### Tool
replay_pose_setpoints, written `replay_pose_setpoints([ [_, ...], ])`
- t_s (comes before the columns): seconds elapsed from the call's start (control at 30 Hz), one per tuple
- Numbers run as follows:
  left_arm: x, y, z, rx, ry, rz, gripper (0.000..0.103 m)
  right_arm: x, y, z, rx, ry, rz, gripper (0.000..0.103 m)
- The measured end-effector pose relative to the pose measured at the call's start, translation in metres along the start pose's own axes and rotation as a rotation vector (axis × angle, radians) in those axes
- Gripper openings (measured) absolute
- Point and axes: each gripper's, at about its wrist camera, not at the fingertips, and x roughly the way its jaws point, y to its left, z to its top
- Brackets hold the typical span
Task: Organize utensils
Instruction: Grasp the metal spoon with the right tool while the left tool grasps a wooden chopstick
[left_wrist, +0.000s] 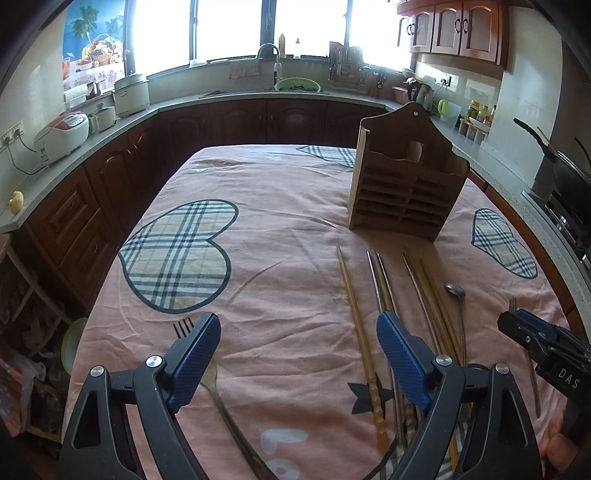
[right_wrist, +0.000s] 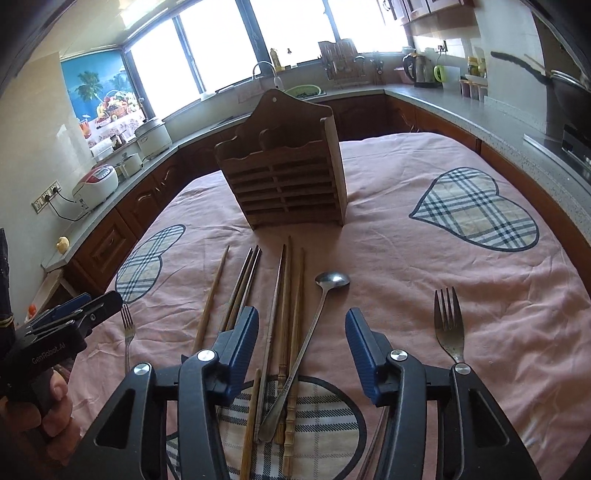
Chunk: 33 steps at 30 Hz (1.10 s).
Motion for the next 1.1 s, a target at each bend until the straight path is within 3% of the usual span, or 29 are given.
replay_pose_setpoints([
  [0.23, 0.045, -0.016, 0.033, 0.044, 0.100, -0.035, 0.080, 0.038, -0.011, 0.008, 0.036, 0.099, -0.010, 0.039],
  [0.53, 0.115, -0.028, 0.064, 0.082, 0.194, -0.023, 0.075, 0.078, -0.026, 0.016, 0.093, 0.209, -0.006, 0.038],
  [0.77, 0.162, -0.037, 0.066, 0.108, 0.293, -0.033, 0.046, 0.088, -0.029, 0.024, 0.089, 0.229, 0.003, 0.034],
  [0.83, 0.166, -0.042, 0.066, 0.133, 0.283, -0.021, 0.045, 0.089, -0.030, 0.025, 0.089, 0.231, 0.001, 0.028],
  [0.9, 0.168, -0.045, 0.066, 0.135, 0.277, -0.025, 0.035, 0.089, -0.032, 0.025, 0.097, 0.232, 0.003, 0.023],
  [1.0, 0.169, -0.048, 0.066, 0.141, 0.275, -0.038, 0.012, 0.089, -0.033, 0.024, 0.105, 0.239, 0.013, 0.014],
  [1.1, 0.165, -0.050, 0.065, 0.150, 0.270, -0.050, 0.007, 0.089, -0.031, 0.024, 0.098, 0.238, 0.020, 0.007],
])
